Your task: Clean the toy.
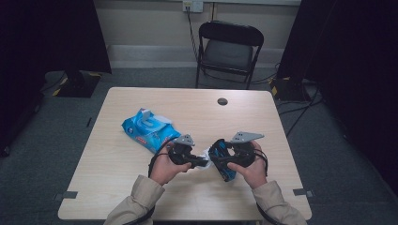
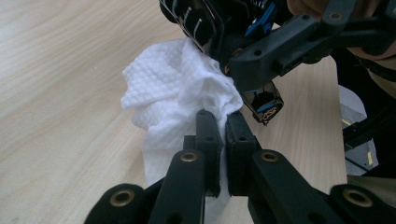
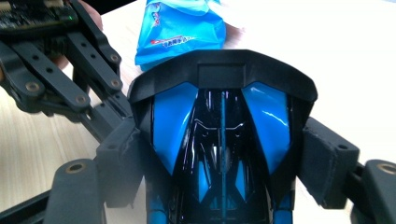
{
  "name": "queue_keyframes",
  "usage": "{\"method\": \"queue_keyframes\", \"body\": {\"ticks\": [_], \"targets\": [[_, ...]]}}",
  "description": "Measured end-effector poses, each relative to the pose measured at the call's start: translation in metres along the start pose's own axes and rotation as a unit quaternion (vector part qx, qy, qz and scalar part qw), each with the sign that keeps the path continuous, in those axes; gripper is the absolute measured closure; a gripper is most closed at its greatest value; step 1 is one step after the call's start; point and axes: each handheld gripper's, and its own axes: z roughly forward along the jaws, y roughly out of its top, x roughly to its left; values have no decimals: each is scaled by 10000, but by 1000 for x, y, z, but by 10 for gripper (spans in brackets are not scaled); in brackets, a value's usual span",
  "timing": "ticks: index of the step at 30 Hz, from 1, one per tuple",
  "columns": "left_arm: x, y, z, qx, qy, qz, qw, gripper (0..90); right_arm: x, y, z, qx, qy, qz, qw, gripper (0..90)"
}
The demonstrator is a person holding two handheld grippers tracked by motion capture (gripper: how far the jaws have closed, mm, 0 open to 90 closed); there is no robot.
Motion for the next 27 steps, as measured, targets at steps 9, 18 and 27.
{"method": "queue_keyframes", "body": {"ticks": [9, 18, 27], "targets": [[-3, -5, 8, 63, -84, 40, 9999, 862, 1, 2, 0, -62, 34, 59, 10000, 256], [-5, -10, 14, 27, -114, 38, 9999, 862, 1, 3, 5, -34, 20, 97, 9999, 256], [-6, -13, 14, -23, -148, 48, 9999, 861, 0, 4, 7, -65, 15, 180, 9998, 255]]}}
